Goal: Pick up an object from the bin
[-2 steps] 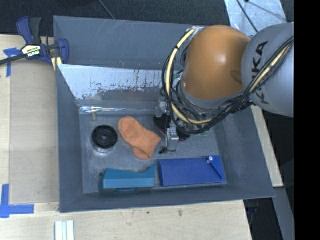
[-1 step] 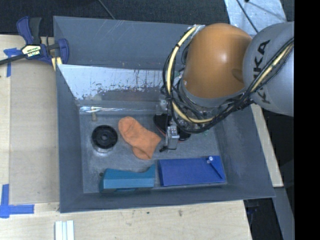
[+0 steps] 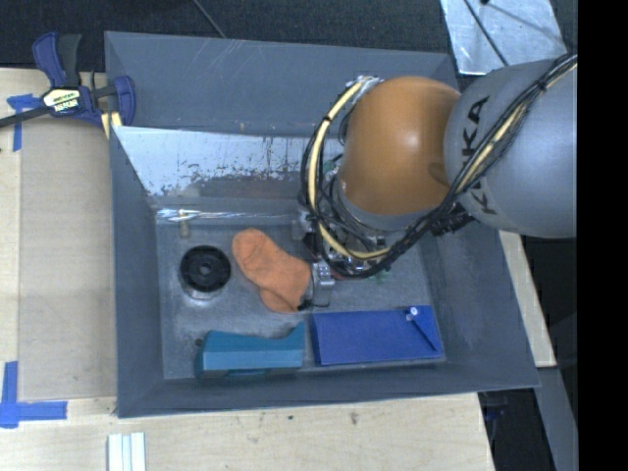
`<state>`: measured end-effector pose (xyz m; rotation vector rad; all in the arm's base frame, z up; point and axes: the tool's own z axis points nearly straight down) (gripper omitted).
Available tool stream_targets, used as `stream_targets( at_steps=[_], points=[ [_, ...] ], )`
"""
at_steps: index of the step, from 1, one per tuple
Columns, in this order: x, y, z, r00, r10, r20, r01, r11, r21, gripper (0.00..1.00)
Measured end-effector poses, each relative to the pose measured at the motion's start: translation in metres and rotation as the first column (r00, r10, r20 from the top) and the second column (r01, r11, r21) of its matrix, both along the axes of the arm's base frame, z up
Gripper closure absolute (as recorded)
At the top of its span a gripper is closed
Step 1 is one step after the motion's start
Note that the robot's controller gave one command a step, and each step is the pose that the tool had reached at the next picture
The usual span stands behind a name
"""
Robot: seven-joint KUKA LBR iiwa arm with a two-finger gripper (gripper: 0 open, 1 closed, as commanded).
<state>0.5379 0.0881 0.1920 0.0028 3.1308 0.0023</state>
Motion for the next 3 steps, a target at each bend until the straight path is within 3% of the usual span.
stream_targets(
  at_steps=[1,2,3],
  points=[
    [0.023,-0.003,-0.068,0.998,0.058,-0.004,-0.058,0.998,-0.001,0.0],
    [0.02,-0.013,-0.107,0.997,0.072,-0.005,-0.072,0.997,-0.001,1.0],
    [0.02,-0.013,-0.107,0.997,0.072,-0.005,-0.072,0.997,-0.001,1.0]
  ],
)
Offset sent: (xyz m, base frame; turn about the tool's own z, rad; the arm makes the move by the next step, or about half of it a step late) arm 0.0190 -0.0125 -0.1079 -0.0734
